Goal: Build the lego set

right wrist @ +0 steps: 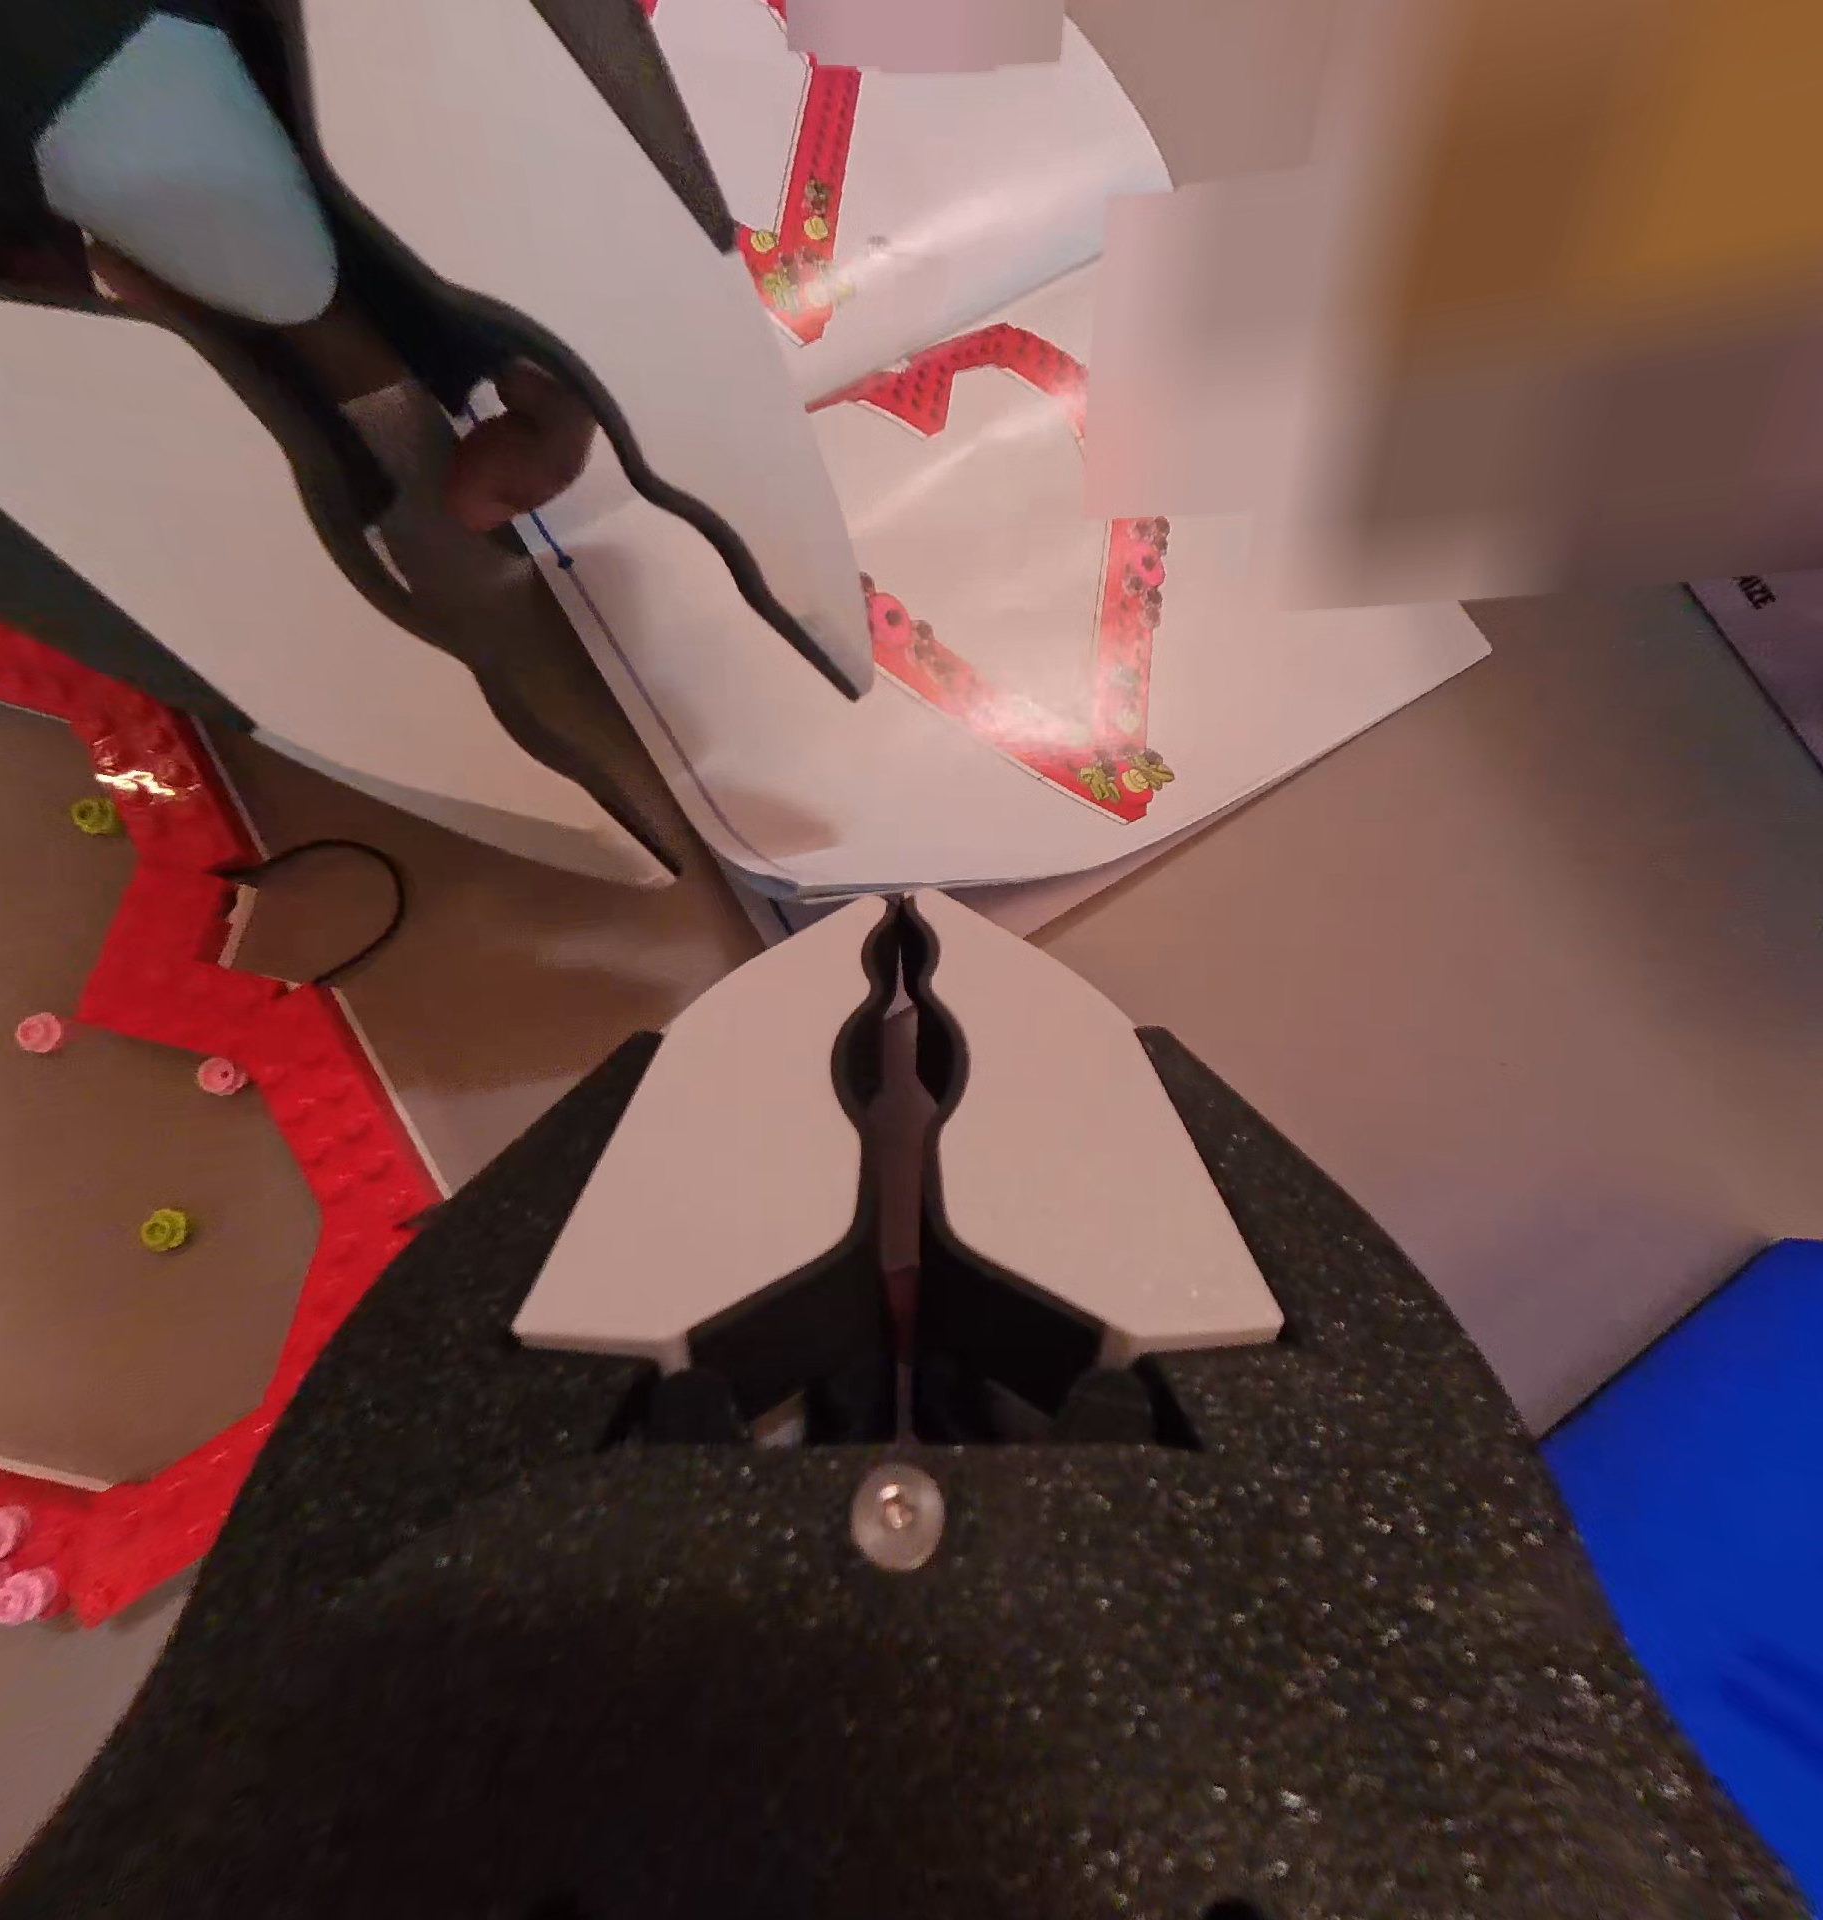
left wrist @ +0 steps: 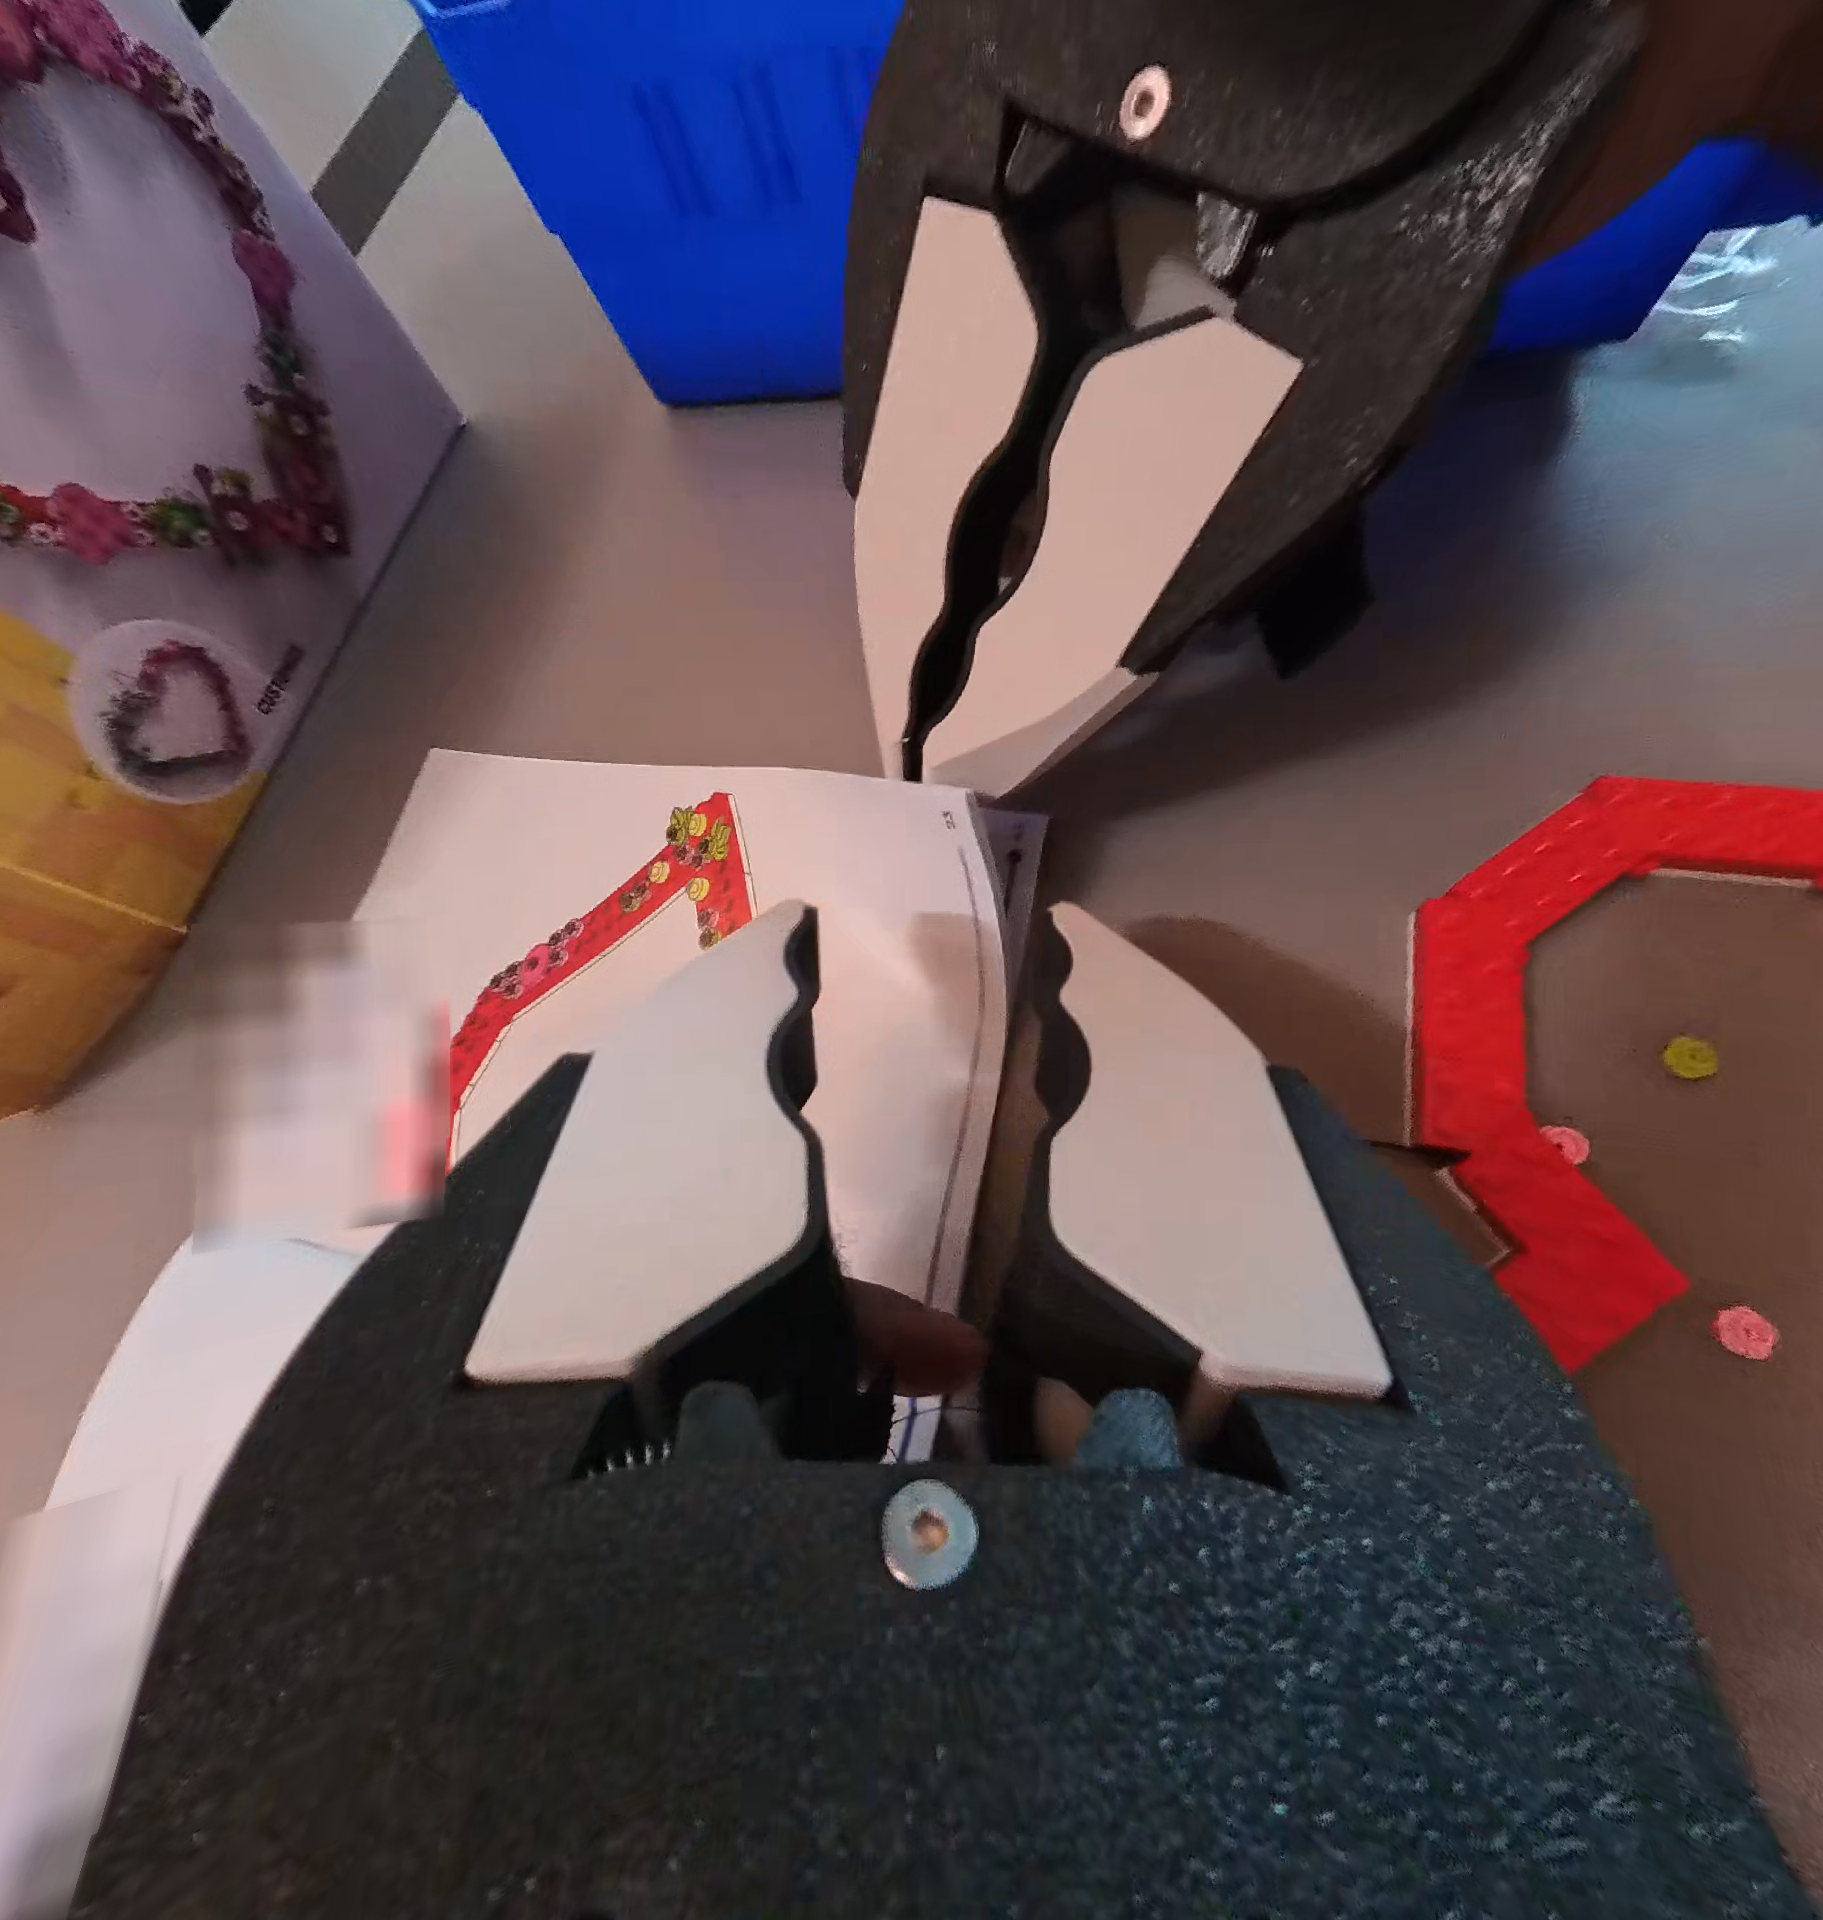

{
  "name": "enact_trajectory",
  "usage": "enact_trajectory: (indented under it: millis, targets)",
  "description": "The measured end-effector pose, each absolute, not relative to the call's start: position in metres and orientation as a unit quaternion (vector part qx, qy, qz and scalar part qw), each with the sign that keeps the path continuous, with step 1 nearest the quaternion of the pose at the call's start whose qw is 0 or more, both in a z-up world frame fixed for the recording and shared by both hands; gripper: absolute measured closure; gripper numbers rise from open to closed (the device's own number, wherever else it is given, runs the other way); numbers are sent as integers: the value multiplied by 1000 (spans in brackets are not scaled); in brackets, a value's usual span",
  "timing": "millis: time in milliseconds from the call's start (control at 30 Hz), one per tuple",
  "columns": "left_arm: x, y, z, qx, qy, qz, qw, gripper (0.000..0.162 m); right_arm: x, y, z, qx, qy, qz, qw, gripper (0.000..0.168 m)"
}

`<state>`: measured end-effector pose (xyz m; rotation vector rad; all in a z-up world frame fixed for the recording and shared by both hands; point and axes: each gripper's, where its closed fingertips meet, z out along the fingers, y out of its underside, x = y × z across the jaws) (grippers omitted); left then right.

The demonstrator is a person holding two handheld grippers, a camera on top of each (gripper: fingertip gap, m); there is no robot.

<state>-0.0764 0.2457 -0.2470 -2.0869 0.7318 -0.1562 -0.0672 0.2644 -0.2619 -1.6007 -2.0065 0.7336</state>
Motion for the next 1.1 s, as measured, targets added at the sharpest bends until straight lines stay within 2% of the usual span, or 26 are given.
enact_trajectory:
  millis: [367, 533, 1100]
  targets:
    - [-86, 255, -252, -843, 291, -44, 449, 133, -68, 263, -262, -584, -730, 269, 229, 168]
    - [-74, 251, -241, -833, 284, -97, 465, 129, -68, 263, -263, -586, -730, 268, 227, 168]
    - [-73, 255, -250, -839, 288, -99, 452, 130, -69, 262, -265, -589, -729, 267, 225, 168]
